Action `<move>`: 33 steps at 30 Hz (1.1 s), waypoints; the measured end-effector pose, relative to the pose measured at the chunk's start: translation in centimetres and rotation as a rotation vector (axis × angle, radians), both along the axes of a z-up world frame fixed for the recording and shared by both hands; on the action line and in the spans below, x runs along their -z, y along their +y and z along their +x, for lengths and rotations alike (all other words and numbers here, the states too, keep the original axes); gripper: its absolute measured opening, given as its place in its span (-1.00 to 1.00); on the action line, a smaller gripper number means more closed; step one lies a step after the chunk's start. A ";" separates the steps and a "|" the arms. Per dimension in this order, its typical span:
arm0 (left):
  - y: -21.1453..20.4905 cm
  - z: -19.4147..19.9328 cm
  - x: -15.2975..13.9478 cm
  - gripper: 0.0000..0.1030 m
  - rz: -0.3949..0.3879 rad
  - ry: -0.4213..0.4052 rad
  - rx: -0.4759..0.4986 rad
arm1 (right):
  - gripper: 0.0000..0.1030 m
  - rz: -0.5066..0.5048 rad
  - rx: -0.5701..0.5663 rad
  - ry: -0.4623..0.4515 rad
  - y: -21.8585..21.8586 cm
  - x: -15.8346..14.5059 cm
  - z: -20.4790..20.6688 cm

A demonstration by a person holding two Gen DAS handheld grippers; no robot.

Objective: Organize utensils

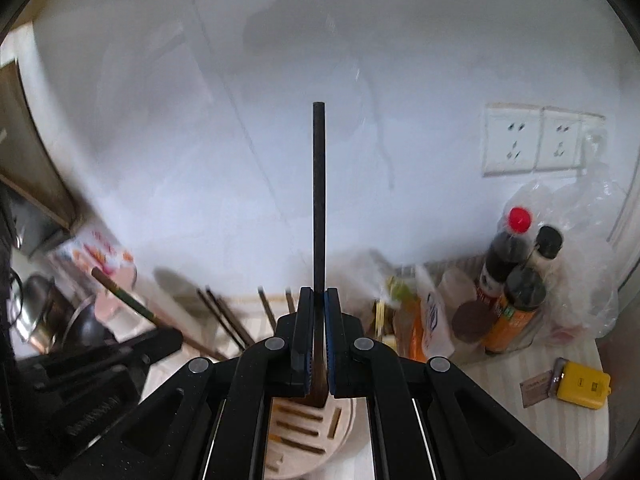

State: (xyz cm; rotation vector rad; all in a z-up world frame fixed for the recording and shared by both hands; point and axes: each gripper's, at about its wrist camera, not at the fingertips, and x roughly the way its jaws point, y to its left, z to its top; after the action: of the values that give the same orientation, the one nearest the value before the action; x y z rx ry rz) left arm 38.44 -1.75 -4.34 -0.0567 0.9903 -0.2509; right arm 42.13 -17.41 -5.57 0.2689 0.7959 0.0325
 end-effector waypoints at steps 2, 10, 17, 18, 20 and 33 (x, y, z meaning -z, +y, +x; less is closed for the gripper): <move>0.4 -0.7 -0.6 -0.79 -0.011 -0.003 -0.016 | -0.86 0.027 -0.014 0.040 -0.3 0.5 0.1; 2.8 -2.5 -1.5 0.60 0.072 -0.067 -0.138 | -0.08 -0.003 0.002 0.034 -1.5 -0.4 -3.2; 3.2 -4.3 1.2 1.00 0.211 -0.110 -0.204 | 0.80 -0.137 0.031 0.078 -1.1 1.7 -5.3; 3.0 -4.6 1.6 1.00 0.224 -0.109 -0.208 | 0.88 -0.152 0.031 0.088 -1.0 2.1 -5.4; 3.0 -5.0 2.1 1.00 0.233 -0.114 -0.218 | 0.92 -0.189 0.038 0.101 -0.8 2.9 -5.6; 2.1 -11.6 1.4 1.00 0.229 -0.157 -0.232 | 0.97 -0.285 0.071 0.039 -0.9 1.3 -11.7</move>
State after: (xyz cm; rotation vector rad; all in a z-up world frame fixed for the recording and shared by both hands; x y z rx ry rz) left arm 26.81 0.32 -5.78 0.0564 0.8416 0.0712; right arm 30.40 -18.26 -6.91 0.0277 0.8182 -0.1524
